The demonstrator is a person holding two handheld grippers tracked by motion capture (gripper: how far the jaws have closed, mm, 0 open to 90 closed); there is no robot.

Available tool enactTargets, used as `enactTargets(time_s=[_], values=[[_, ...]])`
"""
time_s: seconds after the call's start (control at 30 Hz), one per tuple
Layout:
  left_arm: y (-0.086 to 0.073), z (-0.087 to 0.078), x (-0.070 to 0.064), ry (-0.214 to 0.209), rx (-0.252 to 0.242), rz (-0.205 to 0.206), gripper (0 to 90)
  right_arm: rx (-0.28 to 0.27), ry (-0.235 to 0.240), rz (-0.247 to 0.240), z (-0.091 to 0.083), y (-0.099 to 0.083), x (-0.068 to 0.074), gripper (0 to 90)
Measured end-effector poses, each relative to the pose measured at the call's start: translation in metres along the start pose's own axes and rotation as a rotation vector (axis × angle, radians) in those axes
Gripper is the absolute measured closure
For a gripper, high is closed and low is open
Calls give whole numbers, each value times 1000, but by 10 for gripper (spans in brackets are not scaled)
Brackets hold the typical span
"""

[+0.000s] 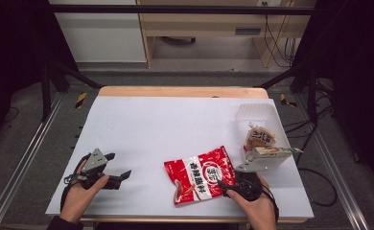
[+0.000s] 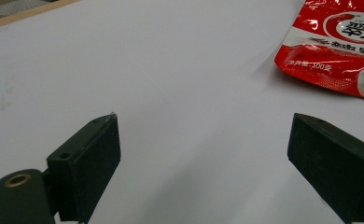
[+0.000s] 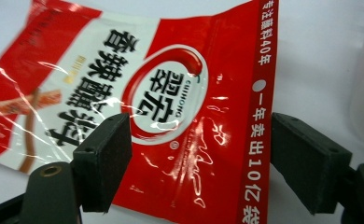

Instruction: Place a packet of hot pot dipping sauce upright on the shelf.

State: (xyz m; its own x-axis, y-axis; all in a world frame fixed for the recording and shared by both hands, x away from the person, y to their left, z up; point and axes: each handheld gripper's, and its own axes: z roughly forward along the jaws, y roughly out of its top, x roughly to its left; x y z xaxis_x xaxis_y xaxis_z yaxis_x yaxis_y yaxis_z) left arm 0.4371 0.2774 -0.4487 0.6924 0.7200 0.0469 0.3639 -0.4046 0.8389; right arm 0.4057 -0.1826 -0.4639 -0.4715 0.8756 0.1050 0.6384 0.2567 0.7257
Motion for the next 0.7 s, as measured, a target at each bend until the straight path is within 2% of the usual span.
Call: enactTargets(time_s=[0.1, 0.17, 0.2, 0.27, 0.33, 0.37, 0.4, 0.5, 0.57, 0.63, 0.67, 0.7], values=[[0, 0, -1, 2, 3, 5, 93, -16, 47, 0, -3, 0, 2, 309], [0, 0, -1, 1, 2, 7, 93, -17, 57, 4, -4, 1, 3, 336], [0, 0, -1, 3, 8, 12, 93, -22, 65, 8, -6, 2, 5, 384], [0, 0, -1, 6, 8, 13, 93, -18, 66, -16, -5, 2, 6, 443], [0, 0, -2, 7, 9, 14, 93, 6, 44, -37, -4, 1, 6, 499], [0, 0, -2, 7, 9, 14, 93, 6, 44, -37, -4, 1, 6, 499], [0, 0, -2, 6, 10, 17, 93, 3, 38, -39, -5, 0, 6, 614], [0, 0, -2, 9, 13, 20, 93, -22, 24, -63, -7, 2, 6, 756], [0, 0, -2, 3, 8, 11, 93, -23, 24, -106, -8, 4, 7, 829], [0, 0, -2, 3, 9, 11, 93, -29, 27, -120, -8, 5, 7, 856], [0, -1, -2, 4, 12, 13, 93, -26, 26, -147, -7, 10, 10, 900], [0, -1, -2, 4, 12, 13, 93, -26, 26, -147, -7, 10, 10, 900]])
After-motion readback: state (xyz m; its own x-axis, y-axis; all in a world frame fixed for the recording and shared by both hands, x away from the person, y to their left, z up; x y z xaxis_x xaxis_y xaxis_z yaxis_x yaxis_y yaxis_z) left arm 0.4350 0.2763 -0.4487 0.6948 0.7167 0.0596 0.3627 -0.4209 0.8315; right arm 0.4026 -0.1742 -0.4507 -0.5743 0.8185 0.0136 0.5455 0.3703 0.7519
